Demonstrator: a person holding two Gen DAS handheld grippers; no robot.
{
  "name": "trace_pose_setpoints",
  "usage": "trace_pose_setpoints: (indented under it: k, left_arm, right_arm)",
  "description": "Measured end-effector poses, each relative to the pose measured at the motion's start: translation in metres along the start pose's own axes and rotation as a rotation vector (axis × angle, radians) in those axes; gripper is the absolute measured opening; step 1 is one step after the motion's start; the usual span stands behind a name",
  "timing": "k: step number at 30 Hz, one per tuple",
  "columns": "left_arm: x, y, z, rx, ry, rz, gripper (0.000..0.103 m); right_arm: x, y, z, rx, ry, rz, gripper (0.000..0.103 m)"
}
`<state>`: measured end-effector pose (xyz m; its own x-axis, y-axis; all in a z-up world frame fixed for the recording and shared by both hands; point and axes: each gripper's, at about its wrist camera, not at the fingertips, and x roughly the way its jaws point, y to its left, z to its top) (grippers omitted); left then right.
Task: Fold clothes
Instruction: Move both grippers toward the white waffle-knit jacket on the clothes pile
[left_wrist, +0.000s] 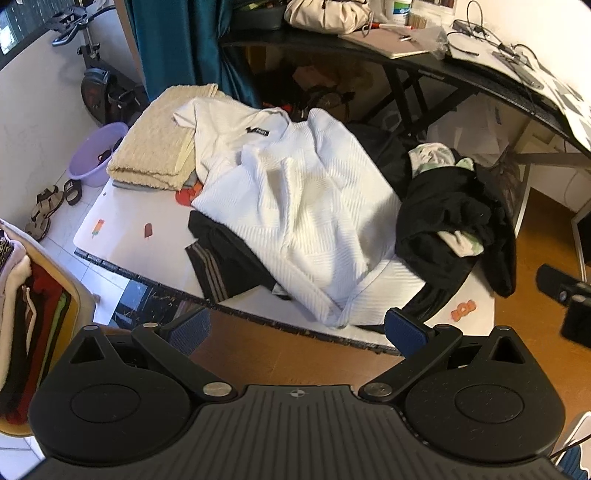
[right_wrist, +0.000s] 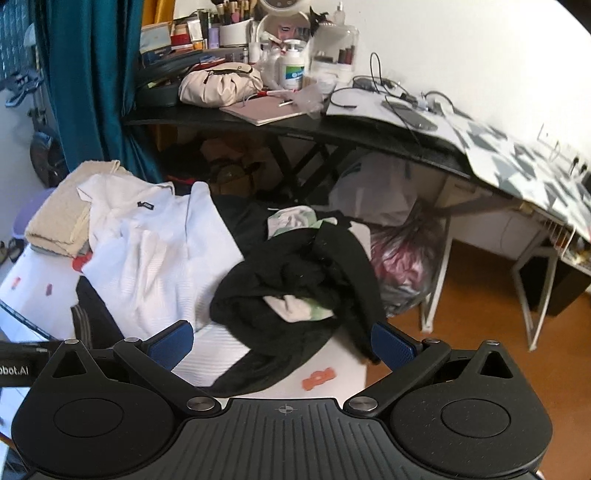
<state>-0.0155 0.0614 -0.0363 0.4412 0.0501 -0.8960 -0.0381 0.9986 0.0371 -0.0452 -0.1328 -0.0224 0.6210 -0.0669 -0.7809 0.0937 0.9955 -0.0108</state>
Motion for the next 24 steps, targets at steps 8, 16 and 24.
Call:
trace_pose_setpoints:
  k: [8, 16, 24]
  left_arm:
    - [0.011, 0.028, 0.001, 0.002, 0.018, -0.017, 0.103]
    - [0.011, 0.065, 0.005, -0.001, -0.011, -0.006, 0.103]
    - [0.012, 0.1, 0.01, -0.045, -0.042, 0.005, 0.103]
  right_arm:
    - [0.002, 0.013, 0.001, 0.051, -0.035, 0.038, 0.102]
    - [0.019, 0.042, 0.011, 0.07, -0.012, -0.073, 0.102]
    - [0.025, 0.064, 0.019, 0.054, -0.027, -0.112, 0.102]
